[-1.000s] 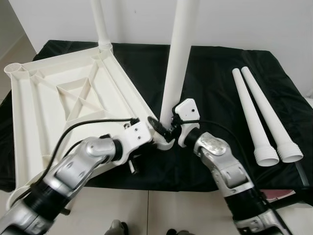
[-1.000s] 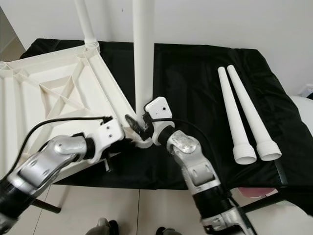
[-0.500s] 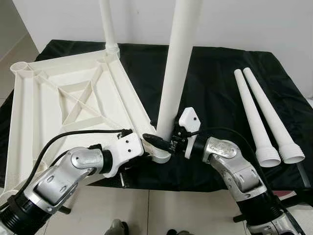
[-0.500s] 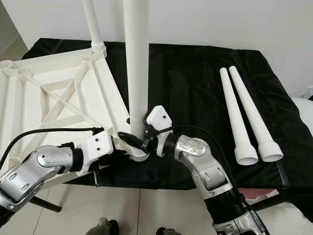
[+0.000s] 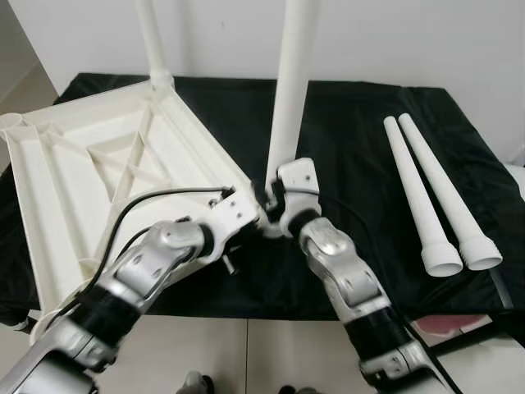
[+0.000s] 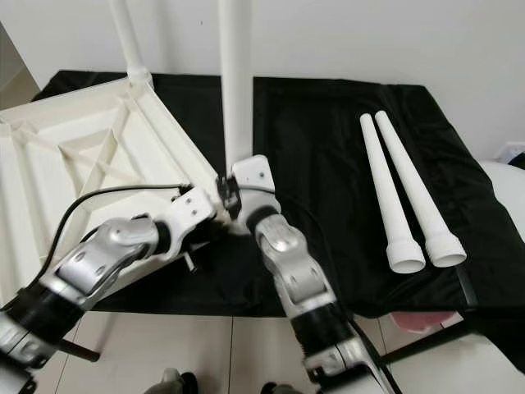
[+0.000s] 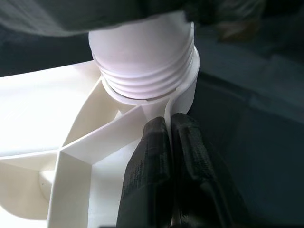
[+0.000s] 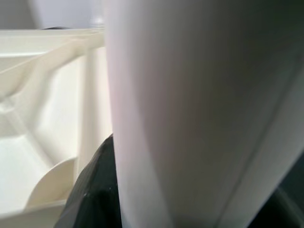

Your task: Building children table

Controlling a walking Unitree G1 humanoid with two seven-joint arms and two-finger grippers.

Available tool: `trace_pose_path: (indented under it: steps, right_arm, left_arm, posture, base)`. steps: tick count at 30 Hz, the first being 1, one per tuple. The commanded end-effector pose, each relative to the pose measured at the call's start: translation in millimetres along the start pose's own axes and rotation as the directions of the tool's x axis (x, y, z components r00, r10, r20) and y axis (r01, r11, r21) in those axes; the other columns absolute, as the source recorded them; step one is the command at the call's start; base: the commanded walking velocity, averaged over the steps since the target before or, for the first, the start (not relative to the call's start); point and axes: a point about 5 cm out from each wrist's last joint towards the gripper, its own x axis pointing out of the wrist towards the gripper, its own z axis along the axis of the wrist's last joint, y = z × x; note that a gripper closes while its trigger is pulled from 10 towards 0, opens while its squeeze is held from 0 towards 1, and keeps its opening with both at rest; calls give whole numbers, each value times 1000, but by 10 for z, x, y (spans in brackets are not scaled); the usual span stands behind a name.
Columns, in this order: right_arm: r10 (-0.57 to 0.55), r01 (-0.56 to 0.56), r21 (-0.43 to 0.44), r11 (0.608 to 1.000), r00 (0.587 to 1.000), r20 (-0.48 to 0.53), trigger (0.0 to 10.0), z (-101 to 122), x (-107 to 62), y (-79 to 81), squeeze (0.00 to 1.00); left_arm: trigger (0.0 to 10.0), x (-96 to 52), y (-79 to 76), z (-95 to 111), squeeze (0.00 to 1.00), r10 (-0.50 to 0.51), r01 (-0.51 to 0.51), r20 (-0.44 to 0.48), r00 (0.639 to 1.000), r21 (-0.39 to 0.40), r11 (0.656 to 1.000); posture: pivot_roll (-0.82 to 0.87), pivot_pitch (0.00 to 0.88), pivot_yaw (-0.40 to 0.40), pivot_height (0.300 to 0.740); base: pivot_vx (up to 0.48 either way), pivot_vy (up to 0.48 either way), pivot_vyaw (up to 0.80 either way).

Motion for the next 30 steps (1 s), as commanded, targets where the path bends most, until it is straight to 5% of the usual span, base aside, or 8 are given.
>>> trace_pose_path:
  steps: [1,9,10,12,13,16,17,30]
  right_arm:
    - [-131,116,-82,990,969,-211,0,-447,-61,-199,0]
    - [-152,145,-53,988,974,-169,902,-387,-27,-168,0]
    - [-80,77,-28,997,989,-125,10000,-318,-17,-110,0]
    - [-27,25,-21,999,997,-73,10000,-238,-19,-83,0]
    - [53,-53,-11,999,998,-20,10000,-156,-30,-50,1000]
    - [183,-183,-9,983,981,64,10000,-4,-71,-44,1000]
    - [243,-242,-17,970,965,101,10000,74,-98,-63,0]
    - [683,-670,-139,729,724,94,10000,201,-472,-171,0]
  left_arm:
    - [0,-9,23,271,0,-1,-9,103,995,96,995]
    - [0,16,46,308,0,-3,-7,112,994,93,996]
    - [0,-5,39,294,0,-10,-1,113,994,94,996]
    - [0,-34,27,277,0,-19,8,112,993,98,995]
    - [0,-68,6,259,0,-37,25,113,993,105,994]
    - [0,-153,-53,227,0,-82,68,111,990,125,990]
    - [0,-208,-91,207,0,-111,95,110,988,138,986]
    - [0,-709,-341,55,0,-262,246,65,963,191,950]
  posture:
    - [49,152,-23,740]
    - [53,153,-23,740]
    - [54,154,-24,740]
    - [55,154,-26,740]
    - [57,154,-25,740]
    - [58,154,-25,740]
    - [57,155,-25,740]
    - [73,156,-33,740]
  base:
    - [0,0,0]
    - [0,0,0]
    - [0,0,0]
    - [0,0,0]
    - [0,0,0]
    - [0,0,0]
    - [0,0,0]
    - [0,0,0]
